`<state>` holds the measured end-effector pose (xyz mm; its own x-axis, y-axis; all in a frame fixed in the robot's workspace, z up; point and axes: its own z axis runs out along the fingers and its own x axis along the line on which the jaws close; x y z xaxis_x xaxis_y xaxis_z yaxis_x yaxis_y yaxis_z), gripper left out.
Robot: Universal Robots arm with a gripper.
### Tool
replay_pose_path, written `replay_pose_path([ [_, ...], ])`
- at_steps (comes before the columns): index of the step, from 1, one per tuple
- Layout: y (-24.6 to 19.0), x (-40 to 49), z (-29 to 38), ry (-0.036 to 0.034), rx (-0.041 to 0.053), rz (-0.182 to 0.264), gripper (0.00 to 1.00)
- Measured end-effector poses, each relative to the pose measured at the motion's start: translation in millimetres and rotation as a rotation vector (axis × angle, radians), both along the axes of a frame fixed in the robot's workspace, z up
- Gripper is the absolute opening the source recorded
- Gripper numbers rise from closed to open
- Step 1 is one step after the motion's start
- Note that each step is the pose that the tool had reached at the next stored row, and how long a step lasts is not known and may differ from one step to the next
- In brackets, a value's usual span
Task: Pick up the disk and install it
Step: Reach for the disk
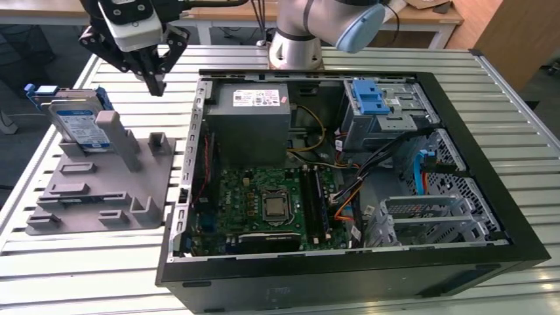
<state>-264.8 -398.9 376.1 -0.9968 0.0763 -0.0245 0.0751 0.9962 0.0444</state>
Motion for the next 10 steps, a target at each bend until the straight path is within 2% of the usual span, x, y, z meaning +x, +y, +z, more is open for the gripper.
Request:
replay_pose_path([
  [10,0.0,-3.8,-0.6,0.0,0.0,0.0,0.11],
])
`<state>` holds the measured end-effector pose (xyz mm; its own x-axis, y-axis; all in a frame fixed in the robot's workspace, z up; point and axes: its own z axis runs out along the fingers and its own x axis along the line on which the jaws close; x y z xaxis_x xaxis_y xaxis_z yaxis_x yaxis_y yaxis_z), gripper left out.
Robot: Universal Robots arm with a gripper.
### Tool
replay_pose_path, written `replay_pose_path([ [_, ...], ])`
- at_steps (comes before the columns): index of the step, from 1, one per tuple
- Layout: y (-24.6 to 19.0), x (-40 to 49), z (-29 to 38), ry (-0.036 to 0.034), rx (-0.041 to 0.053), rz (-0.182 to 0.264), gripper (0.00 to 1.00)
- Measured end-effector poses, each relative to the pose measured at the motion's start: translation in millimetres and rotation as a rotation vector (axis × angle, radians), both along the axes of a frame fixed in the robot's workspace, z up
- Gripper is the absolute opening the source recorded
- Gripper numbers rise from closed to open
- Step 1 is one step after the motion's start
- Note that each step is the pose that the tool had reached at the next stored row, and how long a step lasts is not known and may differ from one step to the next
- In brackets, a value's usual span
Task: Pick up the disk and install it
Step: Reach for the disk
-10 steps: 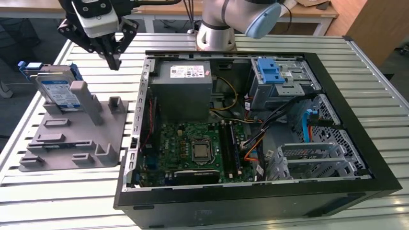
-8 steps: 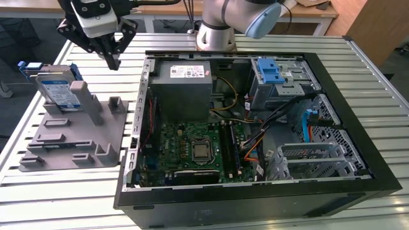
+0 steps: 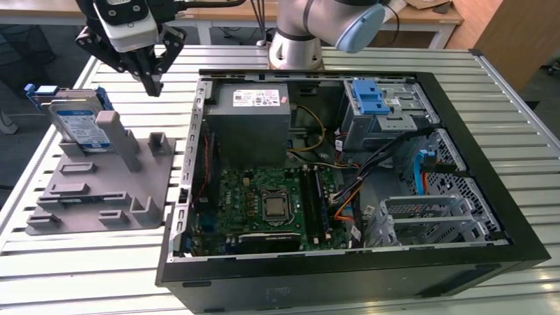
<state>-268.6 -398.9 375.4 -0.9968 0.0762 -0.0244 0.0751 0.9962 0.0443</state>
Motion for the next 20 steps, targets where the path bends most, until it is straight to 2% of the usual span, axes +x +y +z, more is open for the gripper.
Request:
replay_pose_path([
  [20,0.0,-7.7,-1.3,0.0,0.0,0.0,0.11],
])
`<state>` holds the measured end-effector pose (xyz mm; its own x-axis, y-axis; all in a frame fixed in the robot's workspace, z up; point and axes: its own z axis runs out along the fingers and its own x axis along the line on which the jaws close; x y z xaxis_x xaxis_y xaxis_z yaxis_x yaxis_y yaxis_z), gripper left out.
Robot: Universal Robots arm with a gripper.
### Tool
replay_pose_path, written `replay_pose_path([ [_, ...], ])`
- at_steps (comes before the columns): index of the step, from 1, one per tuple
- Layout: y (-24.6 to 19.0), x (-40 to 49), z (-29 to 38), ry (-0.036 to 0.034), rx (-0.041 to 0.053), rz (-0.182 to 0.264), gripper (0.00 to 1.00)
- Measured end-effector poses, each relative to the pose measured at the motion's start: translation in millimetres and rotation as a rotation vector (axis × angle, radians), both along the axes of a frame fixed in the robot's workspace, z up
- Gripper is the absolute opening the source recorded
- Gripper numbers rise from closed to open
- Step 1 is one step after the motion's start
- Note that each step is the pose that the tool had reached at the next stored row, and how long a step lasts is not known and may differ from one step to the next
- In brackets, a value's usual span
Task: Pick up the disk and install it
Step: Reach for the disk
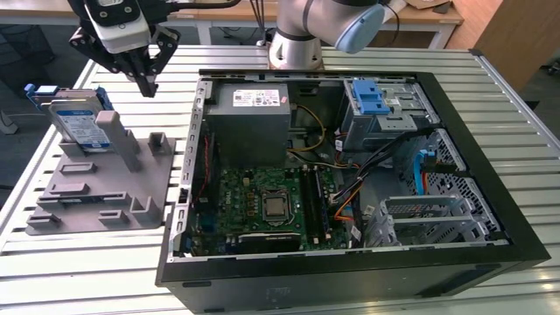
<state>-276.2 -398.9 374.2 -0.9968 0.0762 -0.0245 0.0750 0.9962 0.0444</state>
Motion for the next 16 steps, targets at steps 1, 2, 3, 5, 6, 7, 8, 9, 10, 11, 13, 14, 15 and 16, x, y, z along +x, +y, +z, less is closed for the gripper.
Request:
replay_pose_path([
  [1,0.0,-0.4,-0.1,0.0,0.0,0.0,0.11],
  [2,0.0,-0.8,-0.2,0.0,0.0,0.0,0.11],
  [3,0.0,-1.2,-0.2,0.0,0.0,0.0,0.11],
  [5,0.0,-1.9,-0.3,0.0,0.0,0.0,0.11],
  [6,0.0,-2.3,-0.4,-0.0001,0.0,0.0,0.11],
  [7,0.0,-2.7,-0.4,0.0,0.0,0.0,0.11],
  [8,0.0,-3.1,-0.5,0.0,0.0,0.0,0.11],
  [9,0.0,-3.5,-0.6,-0.0001,0.0,0.0,0.11],
  [10,0.0,-3.9,-0.7,0.0,0.0,0.0,0.11],
  [11,0.0,-4.2,-0.7,0.0,0.0,0.0,0.11],
  [13,0.0,-5.0,-0.8,0.0,0.0,0.0,0.11],
  [14,0.0,-5.4,-0.9,0.0,0.0,0.0,0.11],
  [15,0.0,-5.8,-1.0,0.0,0.0,0.0,0.11],
  [16,0.0,-6.1,-1.0,0.0,0.0,0.0,0.11],
])
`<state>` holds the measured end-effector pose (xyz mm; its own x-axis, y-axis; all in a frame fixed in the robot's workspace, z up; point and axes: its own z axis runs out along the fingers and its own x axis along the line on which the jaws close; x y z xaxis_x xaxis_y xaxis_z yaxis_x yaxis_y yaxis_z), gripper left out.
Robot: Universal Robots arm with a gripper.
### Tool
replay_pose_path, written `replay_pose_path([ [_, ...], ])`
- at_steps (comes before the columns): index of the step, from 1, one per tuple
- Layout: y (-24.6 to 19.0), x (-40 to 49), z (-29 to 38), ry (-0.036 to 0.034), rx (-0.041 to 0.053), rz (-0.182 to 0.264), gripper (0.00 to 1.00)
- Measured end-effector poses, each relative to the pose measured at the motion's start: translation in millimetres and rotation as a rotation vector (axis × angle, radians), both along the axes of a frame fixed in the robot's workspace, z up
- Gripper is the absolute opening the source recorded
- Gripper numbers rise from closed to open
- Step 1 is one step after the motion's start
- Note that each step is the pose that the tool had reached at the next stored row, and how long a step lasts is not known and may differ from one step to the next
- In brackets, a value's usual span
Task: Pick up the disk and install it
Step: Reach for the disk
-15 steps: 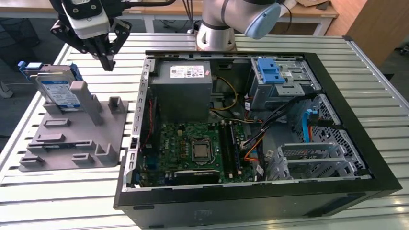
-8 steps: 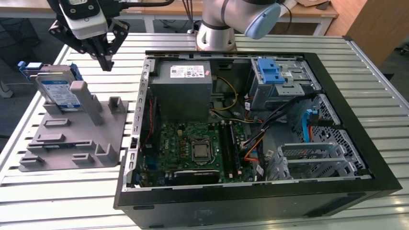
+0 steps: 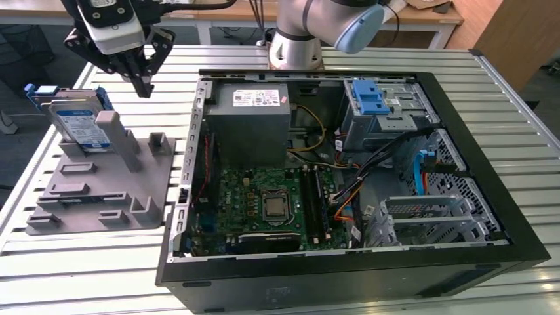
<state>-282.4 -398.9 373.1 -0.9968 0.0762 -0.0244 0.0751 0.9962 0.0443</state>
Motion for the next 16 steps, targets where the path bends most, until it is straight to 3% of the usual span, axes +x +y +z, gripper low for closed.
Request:
replay_pose_path([
  [16,0.0,-6.1,-1.0,0.0,0.0,0.0,0.11],
])
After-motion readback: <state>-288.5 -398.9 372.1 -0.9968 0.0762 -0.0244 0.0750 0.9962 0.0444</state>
